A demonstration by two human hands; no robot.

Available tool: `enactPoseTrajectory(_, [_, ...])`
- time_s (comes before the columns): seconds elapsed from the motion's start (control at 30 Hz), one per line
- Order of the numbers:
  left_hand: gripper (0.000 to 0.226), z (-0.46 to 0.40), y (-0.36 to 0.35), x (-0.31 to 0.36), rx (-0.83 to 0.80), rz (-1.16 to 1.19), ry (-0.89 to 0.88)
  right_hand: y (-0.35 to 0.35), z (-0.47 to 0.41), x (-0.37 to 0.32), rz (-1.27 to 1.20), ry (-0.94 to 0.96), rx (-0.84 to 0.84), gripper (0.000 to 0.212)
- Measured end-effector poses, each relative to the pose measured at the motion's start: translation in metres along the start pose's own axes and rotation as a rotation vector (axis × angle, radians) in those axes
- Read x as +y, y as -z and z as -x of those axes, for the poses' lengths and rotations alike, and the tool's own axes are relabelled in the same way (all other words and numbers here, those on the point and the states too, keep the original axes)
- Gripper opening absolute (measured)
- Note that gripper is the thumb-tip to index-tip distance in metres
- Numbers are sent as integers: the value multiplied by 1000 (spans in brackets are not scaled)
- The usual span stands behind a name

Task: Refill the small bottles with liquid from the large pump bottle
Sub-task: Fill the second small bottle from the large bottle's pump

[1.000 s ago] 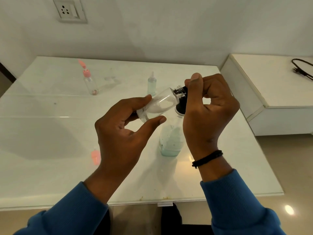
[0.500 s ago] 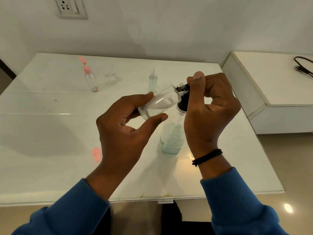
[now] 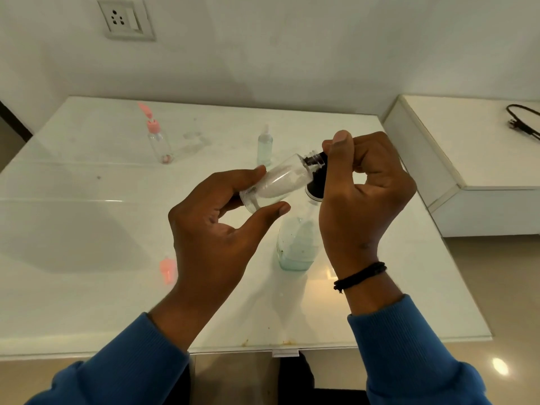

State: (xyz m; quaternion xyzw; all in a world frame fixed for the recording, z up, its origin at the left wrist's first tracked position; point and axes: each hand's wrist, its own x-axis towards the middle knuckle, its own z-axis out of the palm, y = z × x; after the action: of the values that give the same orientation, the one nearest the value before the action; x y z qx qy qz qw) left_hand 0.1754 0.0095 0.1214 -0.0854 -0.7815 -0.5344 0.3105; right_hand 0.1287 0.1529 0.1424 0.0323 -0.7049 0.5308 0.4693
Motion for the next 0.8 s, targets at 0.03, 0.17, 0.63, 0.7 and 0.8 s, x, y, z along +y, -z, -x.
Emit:
enactPoseTrajectory(0.03, [46,0,0,0,1,-1,-1,0,-1,0,3,6,0,31])
enactPoseTrajectory(0.17, [45,0,0,1,-3,-12,-1,0,-2,-1,3,12,1,31])
enactPoseTrajectory(0.63, [45,1,1,1,1,-24,-6,0,1,2,-8,-5,8,33])
enactPoseTrajectory(0.7, [46,1,0,0,5,-18,0,0,-2,2,3,6,10,33])
enactPoseTrajectory(0.8, [46,0,0,1,8,-19,-1,0,-4,0,11,33,16,32])
